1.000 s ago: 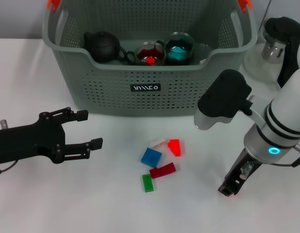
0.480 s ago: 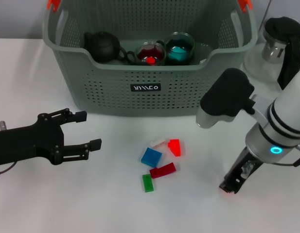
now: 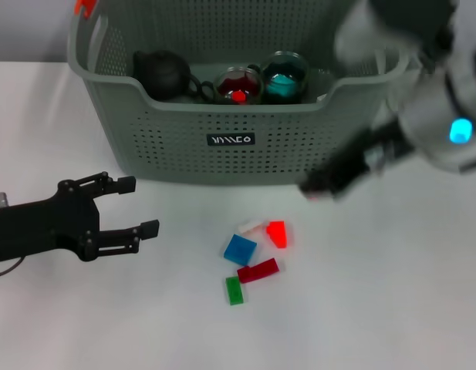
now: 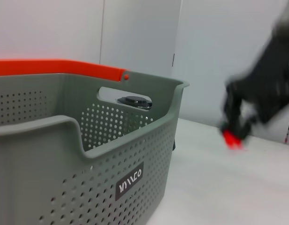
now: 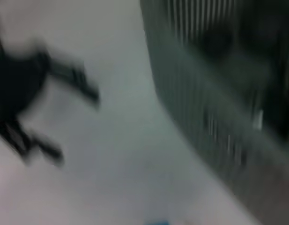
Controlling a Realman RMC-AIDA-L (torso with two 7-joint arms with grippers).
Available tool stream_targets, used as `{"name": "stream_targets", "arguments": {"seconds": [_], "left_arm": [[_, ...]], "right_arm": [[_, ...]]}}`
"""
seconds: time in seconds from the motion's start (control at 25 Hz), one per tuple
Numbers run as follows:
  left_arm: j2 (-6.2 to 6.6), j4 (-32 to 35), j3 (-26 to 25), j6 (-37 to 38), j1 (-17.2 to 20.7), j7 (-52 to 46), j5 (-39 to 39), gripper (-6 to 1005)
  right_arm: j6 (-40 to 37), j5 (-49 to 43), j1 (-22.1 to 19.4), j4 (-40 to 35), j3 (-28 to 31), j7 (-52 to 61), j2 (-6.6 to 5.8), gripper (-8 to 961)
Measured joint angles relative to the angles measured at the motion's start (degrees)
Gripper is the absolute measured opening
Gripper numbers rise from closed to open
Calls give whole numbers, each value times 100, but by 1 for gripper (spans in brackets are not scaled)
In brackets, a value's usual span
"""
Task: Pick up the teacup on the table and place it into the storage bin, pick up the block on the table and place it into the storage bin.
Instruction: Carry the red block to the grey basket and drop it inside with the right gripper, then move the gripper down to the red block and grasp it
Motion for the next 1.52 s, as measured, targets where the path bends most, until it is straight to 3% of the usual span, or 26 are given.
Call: {"name": "stream_targets", "arguments": {"seconds": [0.16,0.28,0.48,0.64,0.88,1.04,1.12,1.4,1.52], "left_arm": [[15,-9,-26,31,-33,0,3,831],[20,-9,-29,59,-51,-1,3,831],[29,6,-37,87,-57,-19,3,831],[33,8,-40,91,-59,-20,3,831],[34,13,-40,110,-62,-12,0,831],[33,20,-40,113,-74,-10,-28,831],[33,20,-39,113,-78,-10,-30,831],[33,21,-39,115,-77,-9,5,830],[33,20,-30,87,-72,-8,7,830]], "right_arm": [[12,614,632,-134,1235,-320,-11,271],[497,647,1122,369,1872,-559,-38,283],[2152,589,1673,1909,1983,-902,-231,303],[2749,585,1856,2536,2004,-1110,-299,319],[3191,552,1850,2633,1996,-1328,-282,344],[2639,785,1555,1888,2017,-1699,-185,592],[2335,892,1496,1731,2017,-1831,-178,632],[-372,1037,1098,1071,2016,-2963,-306,772],[-946,1033,901,956,1987,-3108,-325,832]]}}
